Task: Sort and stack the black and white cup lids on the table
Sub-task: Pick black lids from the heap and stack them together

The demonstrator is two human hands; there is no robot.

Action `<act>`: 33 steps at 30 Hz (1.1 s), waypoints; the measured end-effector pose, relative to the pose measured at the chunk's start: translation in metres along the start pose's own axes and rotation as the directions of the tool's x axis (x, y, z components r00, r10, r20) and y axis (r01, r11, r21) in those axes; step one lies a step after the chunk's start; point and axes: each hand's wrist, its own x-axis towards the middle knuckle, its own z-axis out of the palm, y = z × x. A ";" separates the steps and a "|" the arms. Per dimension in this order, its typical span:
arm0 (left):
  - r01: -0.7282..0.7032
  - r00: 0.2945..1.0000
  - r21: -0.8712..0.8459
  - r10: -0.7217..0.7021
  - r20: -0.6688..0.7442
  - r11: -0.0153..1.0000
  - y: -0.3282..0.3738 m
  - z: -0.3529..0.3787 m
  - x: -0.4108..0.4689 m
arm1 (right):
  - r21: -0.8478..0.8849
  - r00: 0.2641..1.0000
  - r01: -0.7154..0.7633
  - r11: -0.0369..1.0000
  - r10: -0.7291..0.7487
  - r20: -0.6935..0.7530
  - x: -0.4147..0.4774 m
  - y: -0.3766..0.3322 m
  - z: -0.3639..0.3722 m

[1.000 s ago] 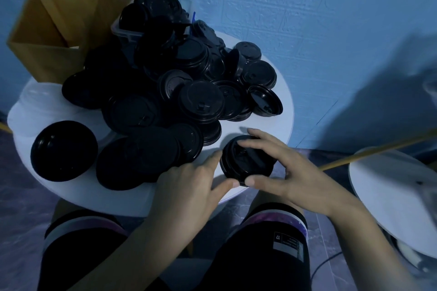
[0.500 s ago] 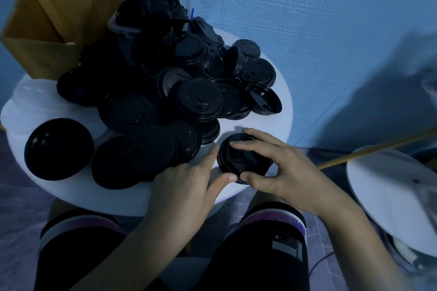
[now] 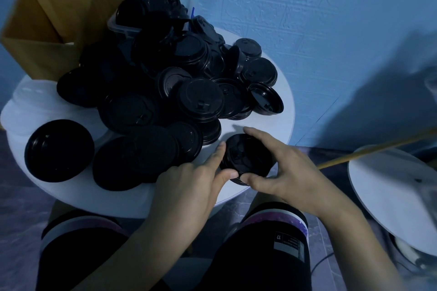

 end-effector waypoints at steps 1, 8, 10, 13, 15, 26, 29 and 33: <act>-0.011 1.000 -0.007 0.011 -0.022 1.000 -0.001 0.002 0.002 | 0.015 1.000 -0.006 1.000 0.006 -0.005 0.000 0.002 0.001; -0.018 1.000 0.056 0.016 0.025 0.998 0.004 0.005 0.000 | 0.051 1.000 0.000 0.999 -0.001 0.012 0.003 0.005 0.002; -0.027 0.998 0.092 0.022 0.057 0.995 0.003 0.006 0.001 | 0.018 1.000 0.014 1.000 -0.015 0.015 0.004 0.003 0.002; -0.019 0.997 0.104 0.011 0.077 0.994 0.004 0.004 0.002 | 0.004 1.000 0.016 1.000 -0.016 0.021 0.005 0.003 0.003; -0.027 0.998 0.105 0.021 0.056 0.994 0.003 0.006 0.003 | 0.006 1.000 0.028 1.000 -0.028 0.011 0.005 0.004 0.004; -0.105 0.984 -0.242 0.065 -0.168 0.965 -0.007 0.012 -0.008 | 0.176 0.999 -0.014 0.984 0.021 -0.037 -0.006 0.021 0.000; -0.129 0.972 -0.267 0.068 -0.226 0.955 -0.007 0.009 -0.008 | 0.079 1.000 0.006 0.997 -0.006 -0.002 -0.003 0.014 0.007; -0.090 0.983 -0.181 0.058 -0.172 0.979 -0.005 0.012 -0.006 | 0.287 0.997 -0.009 0.958 -0.013 0.077 0.008 0.016 -0.009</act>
